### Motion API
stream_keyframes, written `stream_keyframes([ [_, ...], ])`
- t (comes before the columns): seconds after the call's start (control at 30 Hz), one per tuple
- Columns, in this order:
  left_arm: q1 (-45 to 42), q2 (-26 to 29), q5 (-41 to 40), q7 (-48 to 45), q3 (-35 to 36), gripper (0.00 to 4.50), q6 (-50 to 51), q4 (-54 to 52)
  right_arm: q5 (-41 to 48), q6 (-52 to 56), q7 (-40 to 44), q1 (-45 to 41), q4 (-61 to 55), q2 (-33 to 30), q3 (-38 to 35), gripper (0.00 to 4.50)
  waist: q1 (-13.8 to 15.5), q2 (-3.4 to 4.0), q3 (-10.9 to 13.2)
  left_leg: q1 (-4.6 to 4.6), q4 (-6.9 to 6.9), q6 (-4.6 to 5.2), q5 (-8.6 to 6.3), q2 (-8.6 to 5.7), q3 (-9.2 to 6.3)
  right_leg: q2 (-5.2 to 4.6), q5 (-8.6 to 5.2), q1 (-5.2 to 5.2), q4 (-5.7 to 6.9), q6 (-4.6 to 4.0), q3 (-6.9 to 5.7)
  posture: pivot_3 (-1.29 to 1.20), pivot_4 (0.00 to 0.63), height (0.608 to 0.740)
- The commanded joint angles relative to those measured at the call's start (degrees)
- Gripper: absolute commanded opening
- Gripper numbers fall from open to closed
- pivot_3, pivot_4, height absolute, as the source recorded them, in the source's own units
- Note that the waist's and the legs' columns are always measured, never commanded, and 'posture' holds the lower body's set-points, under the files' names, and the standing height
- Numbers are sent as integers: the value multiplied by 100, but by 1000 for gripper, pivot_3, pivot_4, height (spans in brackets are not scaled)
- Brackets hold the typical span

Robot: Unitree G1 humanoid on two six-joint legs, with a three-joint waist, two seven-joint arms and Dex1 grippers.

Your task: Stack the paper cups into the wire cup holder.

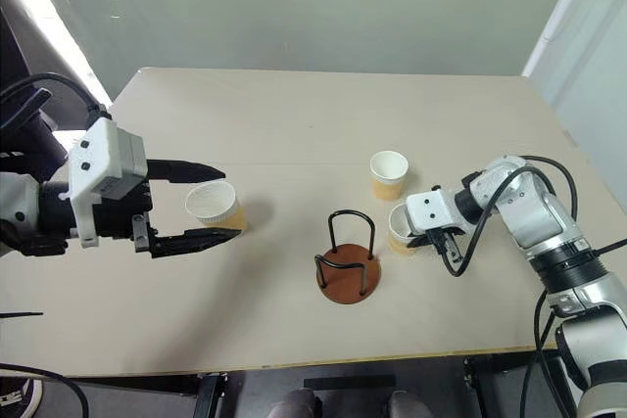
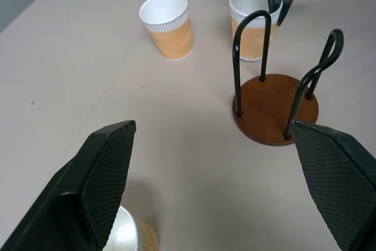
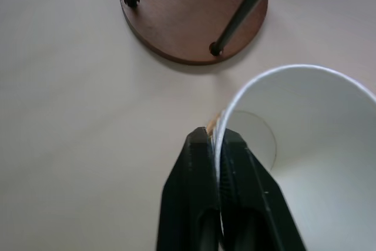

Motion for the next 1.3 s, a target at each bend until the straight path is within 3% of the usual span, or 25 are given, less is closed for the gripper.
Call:
stream_keyframes([
  [0.03,-86,112,4,-7,114,4500,-131,56,538,258,306,-240,-371,-227,-402,26,0,0,0,0,0,-4,0,0,0,1,-1,0,0,-2,0,0,150,740],
  [0.17,-44,98,-19,-46,145,4500,-177,140,1783,1000,385,-767,-693,-727,-791,26,4,17,10,-12,-4,-24,7,0,1,3,-3,-12,0,-5,0,0,150,740],
  [0.27,6,77,4,-63,112,4500,-231,153,1942,1019,385,-1307,-797,-929,-1058,26,0,18,11,-18,-9,-29,9,2,0,7,-7,-19,-2,-11,1,0,150,740],
  [0.5,-59,39,75,-80,-121,4500,-407,287,2898,2213,167,-1575,-1847,-412,-1317,26,-38,20,13,-2,-39,-46,18,11,-7,17,-15,-23,3,-26,-1,0,150,740],
  [0.83,-116,90,8,-42,-217,4500,-438,279,2565,2549,-282,-964,-2561,64,-696,26,-54,14,14,-3,-42,-54,24,10,-21,20,-17,-26,12,-30,-6,0,150,740],
  [1.2,165,110,-9,64,10,4500,-327,59,2258,2272,-191,-749,-2583,54,-410,26,-61,14,13,-2,-44,-54,24,11,-22,22,-17,-27,13,-30,-7,0,150,740],
  [1.3,184,104,-11,73,31,4500,-330,53,2084,2177,-224,-709,-2512,51,-341,646,-61,13,13,-2,-43,-54,24,11,-21,21,-17,-27,14,-30,-7,0,150,740],
])
